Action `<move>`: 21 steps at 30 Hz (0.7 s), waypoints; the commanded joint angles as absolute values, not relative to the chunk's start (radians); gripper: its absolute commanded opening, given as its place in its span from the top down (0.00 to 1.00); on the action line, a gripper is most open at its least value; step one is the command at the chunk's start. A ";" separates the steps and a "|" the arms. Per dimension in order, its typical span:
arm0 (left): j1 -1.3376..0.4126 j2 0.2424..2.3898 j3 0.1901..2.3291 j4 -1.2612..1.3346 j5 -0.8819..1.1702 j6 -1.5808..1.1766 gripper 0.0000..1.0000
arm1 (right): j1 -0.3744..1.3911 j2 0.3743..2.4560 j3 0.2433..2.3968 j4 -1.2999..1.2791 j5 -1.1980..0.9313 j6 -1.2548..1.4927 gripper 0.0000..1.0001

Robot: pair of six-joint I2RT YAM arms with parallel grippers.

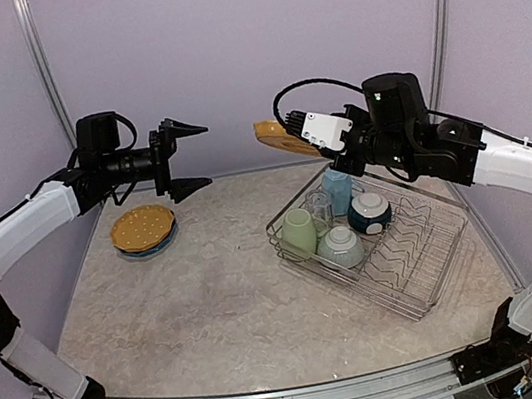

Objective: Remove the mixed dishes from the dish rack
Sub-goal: Pass from the right arm to the left

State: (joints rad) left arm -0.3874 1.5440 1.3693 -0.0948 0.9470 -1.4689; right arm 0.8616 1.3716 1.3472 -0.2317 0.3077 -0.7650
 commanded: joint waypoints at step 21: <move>-0.557 1.631 1.413 -0.065 0.792 -1.646 0.27 | 1.013 1.437 1.206 0.251 0.410 -0.997 1.00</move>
